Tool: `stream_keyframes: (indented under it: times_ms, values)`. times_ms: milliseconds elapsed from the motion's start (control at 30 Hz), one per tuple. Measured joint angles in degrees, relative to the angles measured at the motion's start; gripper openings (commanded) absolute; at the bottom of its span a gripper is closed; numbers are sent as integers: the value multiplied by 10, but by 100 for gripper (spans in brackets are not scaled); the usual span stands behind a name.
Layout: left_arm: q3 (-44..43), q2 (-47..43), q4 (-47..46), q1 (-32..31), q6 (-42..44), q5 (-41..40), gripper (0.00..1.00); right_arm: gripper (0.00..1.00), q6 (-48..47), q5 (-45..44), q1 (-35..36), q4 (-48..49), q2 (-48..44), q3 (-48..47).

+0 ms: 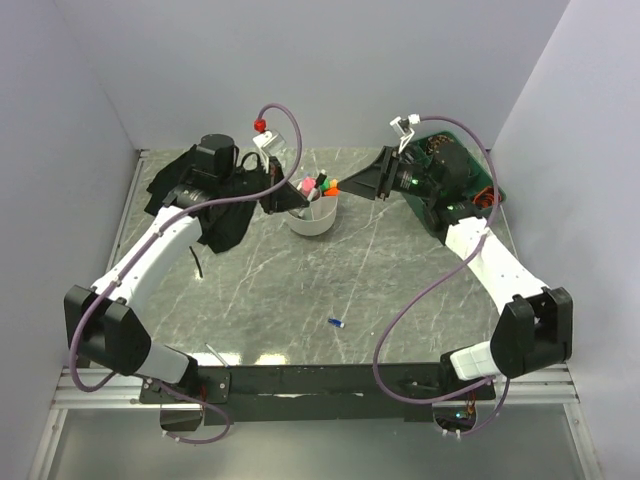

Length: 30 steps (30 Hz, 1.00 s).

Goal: Sort the stationery into containers
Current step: Place the pen in the storage box.

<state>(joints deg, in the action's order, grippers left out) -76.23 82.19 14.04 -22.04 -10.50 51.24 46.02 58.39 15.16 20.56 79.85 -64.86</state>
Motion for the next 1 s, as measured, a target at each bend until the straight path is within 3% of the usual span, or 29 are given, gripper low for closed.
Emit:
stream_keyframes:
  times_ms: [633, 1000]
  values:
    - [-15, 26, -49, 0, -55, 18, 1, 59, -105, -126, 42, -66, 30, -47]
    - [-16, 31, -56, 2, -67, 18, 1, 53, -101, -120, 50, -51, 48, -55]
